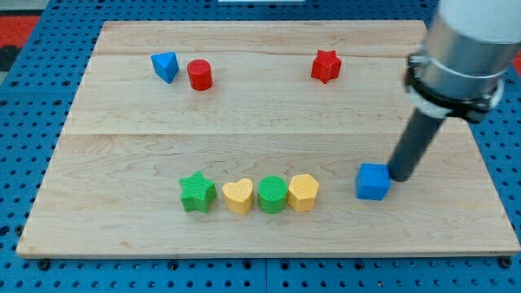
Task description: Move the blue cube to the right of the yellow hexagon
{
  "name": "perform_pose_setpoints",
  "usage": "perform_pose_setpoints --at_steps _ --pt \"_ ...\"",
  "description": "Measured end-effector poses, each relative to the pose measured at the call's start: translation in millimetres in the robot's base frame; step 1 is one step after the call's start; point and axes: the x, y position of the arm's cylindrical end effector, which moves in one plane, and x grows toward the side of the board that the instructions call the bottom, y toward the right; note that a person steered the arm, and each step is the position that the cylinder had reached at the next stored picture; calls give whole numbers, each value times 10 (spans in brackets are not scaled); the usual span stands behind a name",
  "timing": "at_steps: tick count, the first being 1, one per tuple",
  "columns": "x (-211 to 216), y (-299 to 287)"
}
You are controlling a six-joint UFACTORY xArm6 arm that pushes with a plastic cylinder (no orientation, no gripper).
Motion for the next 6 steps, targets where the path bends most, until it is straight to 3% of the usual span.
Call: perform_pose_setpoints --at_steps 3,4,5,6 --pt "-315 -385" --pt "-3 -385" --pt "43 -266" --pt "53 536"
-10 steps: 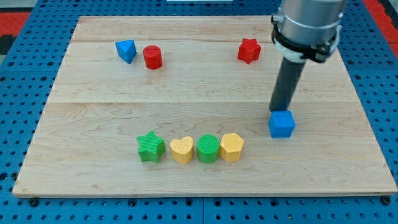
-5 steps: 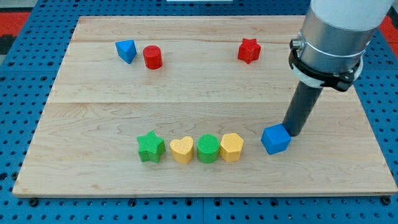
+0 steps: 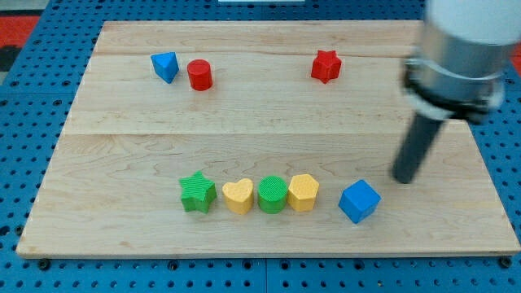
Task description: Move the blue cube to the right of the yellow hexagon
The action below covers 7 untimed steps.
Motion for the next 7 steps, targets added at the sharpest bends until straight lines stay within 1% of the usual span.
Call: perform_pose_setpoints --at_steps 1,2,3,4,5,6,7 --pt "880 32" --pt "854 -619" --pt "657 -727" --pt "564 -743" --pt "563 -754" --pt "258 -525" --pt "-571 181"
